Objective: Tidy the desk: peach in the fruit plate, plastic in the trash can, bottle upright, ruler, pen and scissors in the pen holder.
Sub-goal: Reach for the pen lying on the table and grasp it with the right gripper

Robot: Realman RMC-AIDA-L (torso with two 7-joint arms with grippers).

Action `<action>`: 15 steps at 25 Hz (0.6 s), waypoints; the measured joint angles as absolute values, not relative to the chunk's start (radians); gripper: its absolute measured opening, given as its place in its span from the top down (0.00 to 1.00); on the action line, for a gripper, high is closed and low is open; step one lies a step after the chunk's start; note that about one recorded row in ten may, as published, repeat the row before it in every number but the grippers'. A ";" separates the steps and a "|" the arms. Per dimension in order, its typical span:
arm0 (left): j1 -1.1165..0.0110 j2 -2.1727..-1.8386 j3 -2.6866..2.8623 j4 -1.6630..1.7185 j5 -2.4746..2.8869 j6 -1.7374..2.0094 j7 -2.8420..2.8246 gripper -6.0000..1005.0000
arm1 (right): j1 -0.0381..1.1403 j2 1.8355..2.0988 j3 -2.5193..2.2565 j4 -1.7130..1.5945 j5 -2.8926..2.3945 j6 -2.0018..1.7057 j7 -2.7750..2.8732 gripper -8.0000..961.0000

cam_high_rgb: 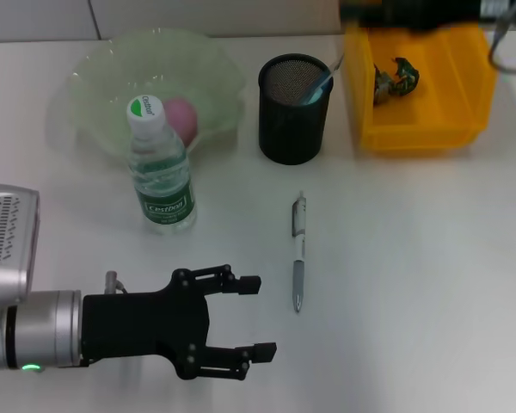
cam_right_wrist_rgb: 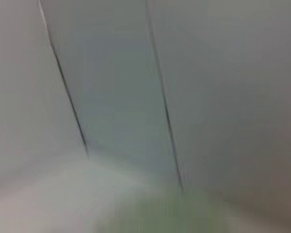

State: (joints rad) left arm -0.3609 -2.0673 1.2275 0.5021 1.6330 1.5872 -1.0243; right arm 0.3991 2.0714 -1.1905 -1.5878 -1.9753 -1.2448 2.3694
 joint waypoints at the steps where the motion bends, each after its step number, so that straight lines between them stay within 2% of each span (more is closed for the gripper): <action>1: -0.360 -2.069 1.232 0.495 1.632 1.588 -1.021 0.17 | 0.457 2.080 -1.201 -1.670 -2.221 -1.403 2.548 0.22; 2: -0.360 -2.069 1.232 0.495 1.633 1.588 -1.021 0.17 | 0.457 2.080 -1.201 -1.670 -2.221 -1.403 2.548 0.22; 3: -0.360 -2.069 1.233 0.495 1.632 1.588 -1.021 0.17 | 0.529 2.077 -1.217 -1.679 -2.373 -1.545 2.658 0.22; 7: -0.360 -2.069 1.231 0.494 1.630 1.588 -1.016 0.17 | 0.626 2.079 -1.225 -1.644 -2.479 -1.680 2.782 0.23; 15: -0.359 -2.069 1.234 0.495 1.627 1.594 -1.003 0.17 | 0.755 2.083 -1.266 -1.406 -2.533 -1.677 2.878 0.23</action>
State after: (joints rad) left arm -0.3591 -2.0693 1.2343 0.4946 1.6270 1.5935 -1.0030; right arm 0.7546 2.0834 -1.2661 -1.4061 -2.5328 -1.6768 2.8775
